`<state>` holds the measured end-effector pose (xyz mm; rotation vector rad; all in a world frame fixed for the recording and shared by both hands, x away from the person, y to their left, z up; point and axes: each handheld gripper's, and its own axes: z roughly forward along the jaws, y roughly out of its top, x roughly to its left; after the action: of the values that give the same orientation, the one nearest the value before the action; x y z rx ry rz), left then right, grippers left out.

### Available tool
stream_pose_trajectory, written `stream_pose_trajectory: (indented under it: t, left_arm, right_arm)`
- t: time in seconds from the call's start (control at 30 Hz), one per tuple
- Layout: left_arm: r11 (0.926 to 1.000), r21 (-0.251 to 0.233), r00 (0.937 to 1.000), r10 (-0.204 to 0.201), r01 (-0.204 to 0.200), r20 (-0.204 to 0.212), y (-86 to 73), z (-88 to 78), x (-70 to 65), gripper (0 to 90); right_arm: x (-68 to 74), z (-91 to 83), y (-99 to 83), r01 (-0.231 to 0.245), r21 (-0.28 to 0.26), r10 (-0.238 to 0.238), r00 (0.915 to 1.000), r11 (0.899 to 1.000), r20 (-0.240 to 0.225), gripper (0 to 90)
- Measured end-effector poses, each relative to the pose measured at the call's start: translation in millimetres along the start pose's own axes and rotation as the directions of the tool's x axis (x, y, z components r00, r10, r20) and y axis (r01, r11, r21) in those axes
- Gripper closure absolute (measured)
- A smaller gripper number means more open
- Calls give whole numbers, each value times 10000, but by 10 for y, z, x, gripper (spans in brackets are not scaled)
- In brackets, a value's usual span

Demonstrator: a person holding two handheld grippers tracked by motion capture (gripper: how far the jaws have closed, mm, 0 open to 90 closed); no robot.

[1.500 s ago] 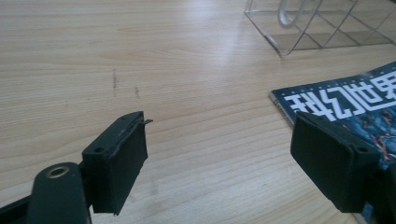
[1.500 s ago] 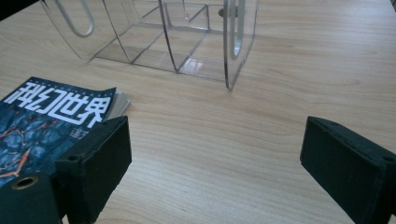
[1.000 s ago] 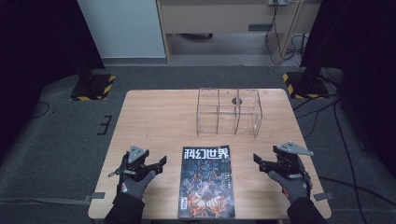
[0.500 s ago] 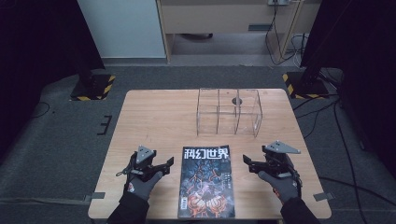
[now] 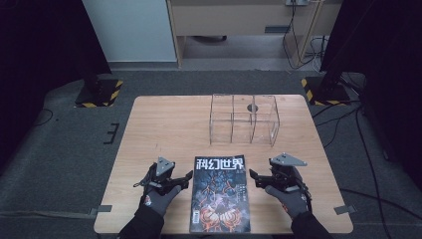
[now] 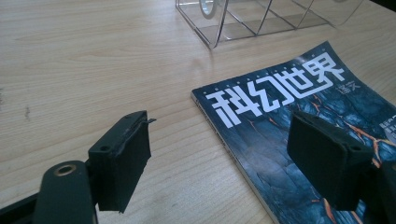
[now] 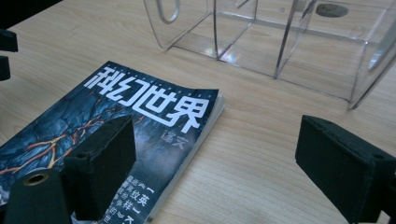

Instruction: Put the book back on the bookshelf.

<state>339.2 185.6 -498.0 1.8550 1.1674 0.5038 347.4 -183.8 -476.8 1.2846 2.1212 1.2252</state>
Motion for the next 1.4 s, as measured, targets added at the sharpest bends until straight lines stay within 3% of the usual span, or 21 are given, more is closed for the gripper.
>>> stream_pose_trajectory:
  t: [0.27,0.47,0.6,0.87,1.27,1.4]
  left_arm:
    - [9995,320,9999,-3,-2,139,-54,64,-14,213]
    - [9965,772,9992,320,-336,224,-97,145,-59,235]
    - [9958,810,9988,403,-425,280,-99,160,-77,243]
    - [9890,1217,9959,793,-839,426,-139,223,-128,240]
    - [9803,1619,9921,1021,-1129,735,-179,287,-194,243]
    - [9786,1699,9915,1037,-1159,792,-189,302,-204,243]
  right_arm:
    - [133,127,-88,92,350,-81,9995,9993,-319,140]
    - [213,227,-151,-6,580,39,9983,9983,-575,149]
    - [230,279,-191,17,782,29,9983,9969,-589,152]
    - [295,368,-282,-42,1142,132,9968,9934,-783,162]
    - [372,482,-382,-205,1667,401,9926,9858,-1150,178]
    - [382,501,-390,-287,1619,498,9905,9864,-1283,189]
